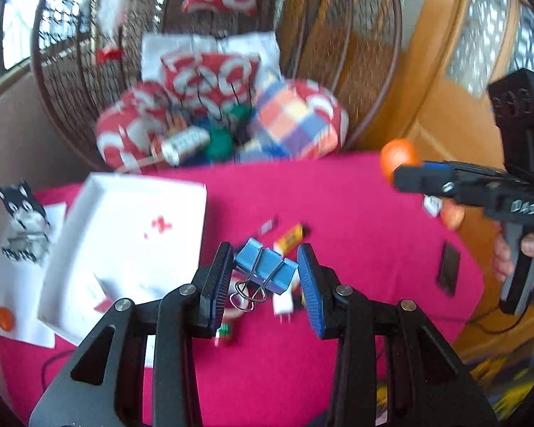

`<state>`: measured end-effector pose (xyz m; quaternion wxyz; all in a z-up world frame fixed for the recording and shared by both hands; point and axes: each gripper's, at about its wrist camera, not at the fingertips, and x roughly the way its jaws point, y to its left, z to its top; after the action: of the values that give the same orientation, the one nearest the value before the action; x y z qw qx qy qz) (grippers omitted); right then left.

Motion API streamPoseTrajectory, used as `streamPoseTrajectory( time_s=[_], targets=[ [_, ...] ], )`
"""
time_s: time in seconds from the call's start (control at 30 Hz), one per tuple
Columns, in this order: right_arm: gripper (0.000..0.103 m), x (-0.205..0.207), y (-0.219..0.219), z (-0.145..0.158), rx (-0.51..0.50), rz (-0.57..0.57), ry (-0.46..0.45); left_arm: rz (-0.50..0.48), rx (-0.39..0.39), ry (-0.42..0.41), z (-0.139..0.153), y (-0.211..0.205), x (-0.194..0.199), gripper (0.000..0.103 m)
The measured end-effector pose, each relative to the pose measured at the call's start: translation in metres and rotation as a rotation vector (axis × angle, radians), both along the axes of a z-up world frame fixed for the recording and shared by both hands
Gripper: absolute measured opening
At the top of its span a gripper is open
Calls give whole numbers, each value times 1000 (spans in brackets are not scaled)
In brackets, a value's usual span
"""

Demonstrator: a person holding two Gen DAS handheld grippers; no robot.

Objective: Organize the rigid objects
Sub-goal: 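Grasp the tangerine with the right tool while the left tool holds the clip, then carry clip and tangerine over the white tray and open both tools to release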

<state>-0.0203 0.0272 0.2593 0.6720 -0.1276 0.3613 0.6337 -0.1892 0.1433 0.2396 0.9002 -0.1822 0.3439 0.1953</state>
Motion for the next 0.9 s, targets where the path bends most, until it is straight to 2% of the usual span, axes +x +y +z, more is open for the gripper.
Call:
streamPoseTrajectory(
  time_s=[0.1, 0.2, 0.6, 0.9],
  targets=[
    [40, -8, 1, 31, 105, -21, 19, 35, 16, -48, 18, 6, 0, 37],
    [40, -20, 8, 39, 148, -24, 20, 53, 4, -62, 21, 11, -5, 37],
    [40, -42, 32, 32, 132, -9, 63, 141, -9, -77, 20, 37, -46, 37],
    [40, -68, 55, 25, 124, 34, 74, 169, 0, -80, 20, 56, -73, 37]
  ],
)
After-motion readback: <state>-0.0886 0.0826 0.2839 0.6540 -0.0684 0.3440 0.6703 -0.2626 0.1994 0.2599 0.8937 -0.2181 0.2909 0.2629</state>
